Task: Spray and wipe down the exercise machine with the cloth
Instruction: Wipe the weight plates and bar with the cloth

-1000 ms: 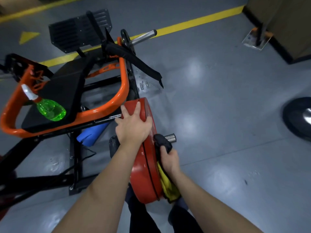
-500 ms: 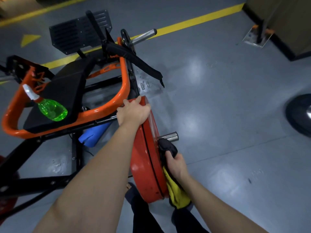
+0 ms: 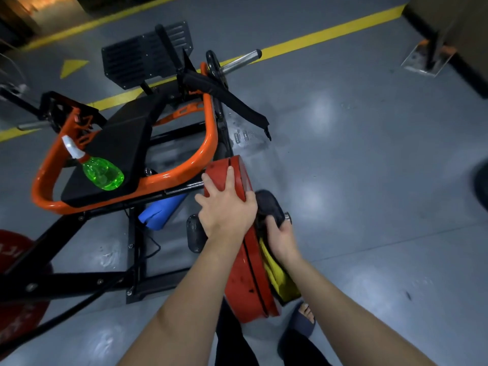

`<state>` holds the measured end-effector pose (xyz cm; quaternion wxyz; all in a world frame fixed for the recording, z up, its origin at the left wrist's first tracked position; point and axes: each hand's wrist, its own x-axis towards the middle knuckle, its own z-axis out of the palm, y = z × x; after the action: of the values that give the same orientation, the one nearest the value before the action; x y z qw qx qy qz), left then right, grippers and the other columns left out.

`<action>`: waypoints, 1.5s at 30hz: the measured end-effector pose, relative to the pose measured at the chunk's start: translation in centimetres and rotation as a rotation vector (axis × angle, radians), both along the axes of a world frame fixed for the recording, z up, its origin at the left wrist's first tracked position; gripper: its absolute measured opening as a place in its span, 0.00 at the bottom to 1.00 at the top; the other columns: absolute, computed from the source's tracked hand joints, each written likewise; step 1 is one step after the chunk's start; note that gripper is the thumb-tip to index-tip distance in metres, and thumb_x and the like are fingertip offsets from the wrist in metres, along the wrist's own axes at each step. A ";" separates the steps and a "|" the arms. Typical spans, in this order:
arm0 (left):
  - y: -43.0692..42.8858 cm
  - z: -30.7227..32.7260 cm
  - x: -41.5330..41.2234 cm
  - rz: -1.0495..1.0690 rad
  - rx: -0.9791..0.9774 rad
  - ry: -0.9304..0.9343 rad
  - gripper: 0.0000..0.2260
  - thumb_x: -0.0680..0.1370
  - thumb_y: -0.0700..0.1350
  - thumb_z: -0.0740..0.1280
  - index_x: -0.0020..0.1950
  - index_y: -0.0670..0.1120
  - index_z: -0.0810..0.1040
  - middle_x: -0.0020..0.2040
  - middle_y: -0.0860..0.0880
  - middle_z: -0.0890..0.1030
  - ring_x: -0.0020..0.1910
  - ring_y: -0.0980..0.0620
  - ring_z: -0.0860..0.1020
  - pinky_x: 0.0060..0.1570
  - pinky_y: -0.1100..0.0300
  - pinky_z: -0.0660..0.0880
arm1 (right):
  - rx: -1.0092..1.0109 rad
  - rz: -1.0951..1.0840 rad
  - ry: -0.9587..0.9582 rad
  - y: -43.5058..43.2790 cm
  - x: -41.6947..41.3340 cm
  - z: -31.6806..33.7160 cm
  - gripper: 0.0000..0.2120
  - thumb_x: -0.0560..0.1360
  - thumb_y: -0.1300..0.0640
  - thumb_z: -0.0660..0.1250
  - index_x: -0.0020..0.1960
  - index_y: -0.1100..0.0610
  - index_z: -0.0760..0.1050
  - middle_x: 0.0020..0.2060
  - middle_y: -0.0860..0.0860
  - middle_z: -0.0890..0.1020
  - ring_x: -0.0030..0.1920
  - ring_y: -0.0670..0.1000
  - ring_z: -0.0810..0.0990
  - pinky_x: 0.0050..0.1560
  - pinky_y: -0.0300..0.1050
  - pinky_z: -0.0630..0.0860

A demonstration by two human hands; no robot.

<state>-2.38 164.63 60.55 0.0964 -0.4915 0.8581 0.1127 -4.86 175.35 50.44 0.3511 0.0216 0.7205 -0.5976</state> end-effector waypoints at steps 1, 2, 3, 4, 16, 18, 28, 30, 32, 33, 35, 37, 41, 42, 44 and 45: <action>-0.2 0.0 -0.3 -0.002 0.000 -0.014 0.32 0.80 0.64 0.56 0.83 0.64 0.50 0.84 0.44 0.47 0.71 0.32 0.63 0.58 0.43 0.73 | 0.034 0.000 -0.041 1.1 1.1 -1.1 0.10 0.83 0.61 0.62 0.46 0.57 0.80 0.42 0.51 0.83 0.48 0.50 0.80 0.48 0.44 0.73; -0.5 0.0 -0.5 -0.009 0.002 -0.023 0.31 0.80 0.64 0.56 0.83 0.64 0.50 0.84 0.43 0.48 0.71 0.32 0.63 0.59 0.43 0.73 | 0.069 0.000 -0.075 2.0 2.1 -2.1 0.10 0.82 0.60 0.62 0.45 0.59 0.80 0.40 0.51 0.81 0.47 0.50 0.79 0.45 0.44 0.72; -0.8 0.0 -0.7 -0.021 0.008 -0.024 0.31 0.81 0.63 0.56 0.83 0.63 0.51 0.84 0.43 0.48 0.72 0.32 0.63 0.60 0.43 0.73 | 0.113 0.004 -0.097 2.8 2.9 -2.8 0.11 0.81 0.58 0.63 0.43 0.62 0.79 0.38 0.51 0.80 0.45 0.50 0.77 0.43 0.45 0.71; -1.4 0.1 -1.1 -0.033 0.018 -0.021 0.31 0.80 0.63 0.56 0.83 0.63 0.52 0.84 0.43 0.49 0.72 0.31 0.63 0.61 0.43 0.72 | 0.138 0.017 -0.114 3.3 3.3 -3.4 0.13 0.80 0.57 0.64 0.42 0.64 0.79 0.36 0.51 0.78 0.44 0.50 0.76 0.42 0.46 0.70; -2.9 0.2 -2.3 0.024 0.171 -0.132 0.48 0.71 0.80 0.55 0.84 0.60 0.41 0.84 0.42 0.39 0.78 0.30 0.56 0.71 0.33 0.64 | -0.073 0.041 0.126 -2.9 -2.9 2.7 0.11 0.82 0.59 0.62 0.42 0.53 0.77 0.34 0.43 0.79 0.36 0.40 0.75 0.41 0.40 0.72; -2.0 -0.1 -1.0 0.023 0.111 -0.060 0.41 0.76 0.75 0.57 0.83 0.62 0.45 0.84 0.41 0.44 0.75 0.30 0.60 0.67 0.38 0.68 | -0.014 0.025 0.070 -1.5 -1.4 0.6 0.12 0.82 0.61 0.62 0.41 0.52 0.77 0.34 0.41 0.79 0.36 0.39 0.76 0.43 0.40 0.72; -4.9 -0.3 -3.4 -0.020 0.088 -0.026 0.28 0.79 0.64 0.55 0.80 0.67 0.60 0.80 0.41 0.61 0.70 0.31 0.68 0.67 0.42 0.67 | 0.017 0.002 0.062 -3.9 -3.0 2.9 0.10 0.81 0.56 0.63 0.47 0.58 0.81 0.39 0.51 0.81 0.45 0.49 0.78 0.49 0.45 0.73; -5.2 -0.3 -3.7 -0.012 0.106 -0.010 0.27 0.80 0.64 0.54 0.80 0.67 0.61 0.80 0.42 0.63 0.71 0.31 0.68 0.69 0.42 0.65 | -0.042 0.016 0.115 -5.3 -4.8 5.3 0.14 0.81 0.58 0.62 0.36 0.56 0.75 0.32 0.48 0.76 0.38 0.48 0.74 0.43 0.45 0.70; -5.4 -0.4 -3.9 0.001 0.108 0.004 0.26 0.80 0.63 0.54 0.79 0.67 0.62 0.79 0.43 0.64 0.71 0.31 0.68 0.69 0.42 0.65 | 0.003 0.031 0.114 -5.2 -4.3 4.8 0.17 0.81 0.57 0.62 0.34 0.53 0.71 0.30 0.46 0.74 0.37 0.49 0.73 0.41 0.44 0.69; -5.4 -0.4 -3.9 0.002 0.114 0.008 0.26 0.80 0.63 0.54 0.79 0.67 0.62 0.79 0.43 0.65 0.71 0.31 0.69 0.68 0.42 0.65 | 0.032 0.019 0.102 -4.3 -3.1 3.7 0.16 0.82 0.57 0.62 0.35 0.54 0.74 0.31 0.46 0.76 0.38 0.49 0.75 0.42 0.44 0.70; -5.4 -0.4 -4.0 0.001 0.120 0.016 0.26 0.80 0.63 0.54 0.80 0.66 0.62 0.78 0.42 0.65 0.70 0.31 0.69 0.68 0.42 0.66 | 0.068 -0.025 0.044 -1.5 0.1 0.6 0.11 0.81 0.57 0.63 0.43 0.56 0.80 0.36 0.46 0.79 0.43 0.49 0.78 0.44 0.42 0.73; -5.5 -0.4 -4.0 0.004 0.111 0.022 0.27 0.80 0.63 0.53 0.80 0.66 0.62 0.78 0.42 0.65 0.70 0.32 0.69 0.68 0.41 0.67 | 0.157 0.009 -0.070 1.4 2.3 -1.7 0.12 0.82 0.58 0.63 0.41 0.57 0.77 0.36 0.48 0.79 0.43 0.50 0.77 0.42 0.44 0.71; -5.3 -0.5 -3.7 -0.012 0.098 0.034 0.27 0.79 0.65 0.53 0.79 0.66 0.62 0.77 0.42 0.66 0.69 0.31 0.70 0.67 0.42 0.67 | 0.218 0.034 -0.111 0.2 1.4 -3.1 0.11 0.81 0.57 0.63 0.45 0.61 0.80 0.41 0.56 0.82 0.46 0.55 0.80 0.47 0.48 0.74; -5.3 -0.5 -3.7 -0.012 0.097 0.033 0.27 0.79 0.65 0.53 0.79 0.66 0.62 0.78 0.42 0.66 0.69 0.31 0.70 0.68 0.42 0.67 | 0.179 0.019 -0.055 -1.4 0.1 -1.8 0.11 0.81 0.57 0.63 0.47 0.62 0.81 0.41 0.56 0.82 0.47 0.54 0.80 0.48 0.49 0.74; -5.3 -0.4 -3.7 -0.014 0.094 0.032 0.27 0.80 0.65 0.53 0.79 0.66 0.62 0.78 0.42 0.65 0.70 0.31 0.69 0.68 0.42 0.67 | 0.094 0.001 0.050 -4.0 -2.8 1.3 0.12 0.81 0.56 0.63 0.44 0.61 0.80 0.38 0.54 0.80 0.43 0.51 0.78 0.45 0.50 0.74; -5.1 -0.4 -3.6 -0.014 0.092 0.032 0.27 0.80 0.65 0.53 0.80 0.66 0.62 0.78 0.42 0.65 0.70 0.31 0.69 0.68 0.42 0.66 | 0.042 0.001 0.089 -4.9 -3.8 3.0 0.13 0.81 0.56 0.63 0.41 0.60 0.78 0.36 0.52 0.78 0.40 0.50 0.76 0.42 0.49 0.73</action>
<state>-5.97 159.49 60.20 0.1062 -0.4787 0.8568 0.1594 -8.68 170.45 53.41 0.3185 0.0019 0.7478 -0.5826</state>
